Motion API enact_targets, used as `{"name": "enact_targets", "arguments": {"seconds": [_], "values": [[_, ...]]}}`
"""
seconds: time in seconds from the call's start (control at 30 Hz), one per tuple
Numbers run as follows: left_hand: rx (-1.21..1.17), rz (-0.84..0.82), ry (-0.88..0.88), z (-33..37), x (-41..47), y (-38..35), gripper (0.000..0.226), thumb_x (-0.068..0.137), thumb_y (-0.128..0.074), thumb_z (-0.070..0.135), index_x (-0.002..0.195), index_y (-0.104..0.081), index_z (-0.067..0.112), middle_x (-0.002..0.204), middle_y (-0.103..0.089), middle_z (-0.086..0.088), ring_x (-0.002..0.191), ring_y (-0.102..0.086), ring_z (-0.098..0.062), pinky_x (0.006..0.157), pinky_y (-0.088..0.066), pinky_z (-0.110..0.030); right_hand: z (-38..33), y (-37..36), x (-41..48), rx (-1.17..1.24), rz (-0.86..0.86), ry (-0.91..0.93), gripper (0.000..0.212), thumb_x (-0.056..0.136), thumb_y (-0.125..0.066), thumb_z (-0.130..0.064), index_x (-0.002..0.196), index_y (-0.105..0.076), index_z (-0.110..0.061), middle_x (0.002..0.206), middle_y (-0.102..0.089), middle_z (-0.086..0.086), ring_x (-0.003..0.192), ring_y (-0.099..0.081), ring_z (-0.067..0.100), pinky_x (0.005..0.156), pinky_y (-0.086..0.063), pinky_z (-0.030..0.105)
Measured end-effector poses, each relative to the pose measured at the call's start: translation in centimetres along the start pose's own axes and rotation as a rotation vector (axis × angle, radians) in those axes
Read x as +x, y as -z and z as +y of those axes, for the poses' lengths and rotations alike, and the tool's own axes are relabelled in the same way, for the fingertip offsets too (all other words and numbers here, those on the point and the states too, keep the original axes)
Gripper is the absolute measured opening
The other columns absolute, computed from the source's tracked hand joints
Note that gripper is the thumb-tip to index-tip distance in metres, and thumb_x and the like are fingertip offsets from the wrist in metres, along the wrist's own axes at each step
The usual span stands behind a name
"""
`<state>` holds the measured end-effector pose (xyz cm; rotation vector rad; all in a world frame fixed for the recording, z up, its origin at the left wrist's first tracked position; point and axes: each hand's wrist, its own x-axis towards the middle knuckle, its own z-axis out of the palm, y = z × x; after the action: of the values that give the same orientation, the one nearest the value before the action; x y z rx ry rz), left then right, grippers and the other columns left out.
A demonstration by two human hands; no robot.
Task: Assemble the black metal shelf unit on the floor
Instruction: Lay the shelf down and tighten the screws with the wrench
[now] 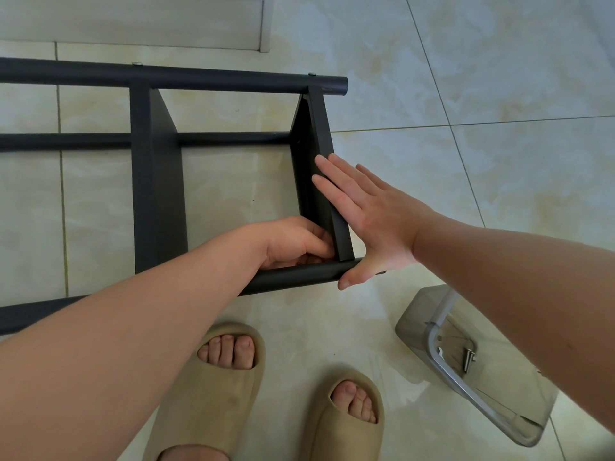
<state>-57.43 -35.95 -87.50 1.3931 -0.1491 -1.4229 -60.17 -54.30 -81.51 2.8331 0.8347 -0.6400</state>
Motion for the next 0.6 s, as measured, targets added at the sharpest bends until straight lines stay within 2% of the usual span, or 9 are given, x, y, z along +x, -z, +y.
{"name": "enact_targets", "arguments": {"seconds": [0.1,0.27,0.47,0.6], "values": [[-0.009,0.005,-0.008,0.05,0.05,0.02,0.016,0.091,-0.058,-0.006,0.086,-0.069,0.004,0.075,-0.062,-0.011,0.071,-0.059,-0.022,0.076,-0.049,-0.034,-0.01,0.01,-0.02,-0.005,0.002,0.001,0.147,0.055,-0.035,-0.104,0.159,0.016,-0.014,0.165,0.028,0.005,0.153,0.025,0.022,0.127,-0.001,0.048],[-0.023,0.007,-0.029,0.08,0.12,0.03,0.02,0.089,-0.057,-0.01,0.085,-0.07,0.004,0.074,-0.065,-0.009,0.072,-0.06,-0.022,0.083,-0.048,-0.039,0.01,0.06,0.01,-0.006,0.0,0.001,0.147,0.055,-0.035,-0.105,0.159,0.016,-0.014,0.165,0.029,0.005,0.152,0.026,0.022,0.127,-0.002,0.049],[-0.057,-0.027,-0.059,0.13,0.03,0.03,0.028,0.087,-0.053,-0.014,0.08,-0.07,0.008,0.068,-0.066,-0.004,0.065,-0.062,-0.017,0.072,-0.051,-0.03,0.0,0.09,-0.02,0.005,0.0,0.005,0.146,0.056,-0.035,-0.104,0.159,0.017,-0.014,0.164,0.031,0.003,0.152,0.027,0.021,0.127,-0.002,0.049],[-0.118,-0.021,-0.044,0.16,0.11,0.1,0.026,0.086,-0.053,-0.013,0.082,-0.068,0.008,0.073,-0.067,-0.006,0.068,-0.062,-0.019,0.07,-0.051,-0.03,0.01,0.07,0.01,0.011,0.0,0.007,0.147,0.055,-0.035,-0.104,0.159,0.016,-0.014,0.165,0.03,0.004,0.152,0.026,0.021,0.127,-0.003,0.049]]}}
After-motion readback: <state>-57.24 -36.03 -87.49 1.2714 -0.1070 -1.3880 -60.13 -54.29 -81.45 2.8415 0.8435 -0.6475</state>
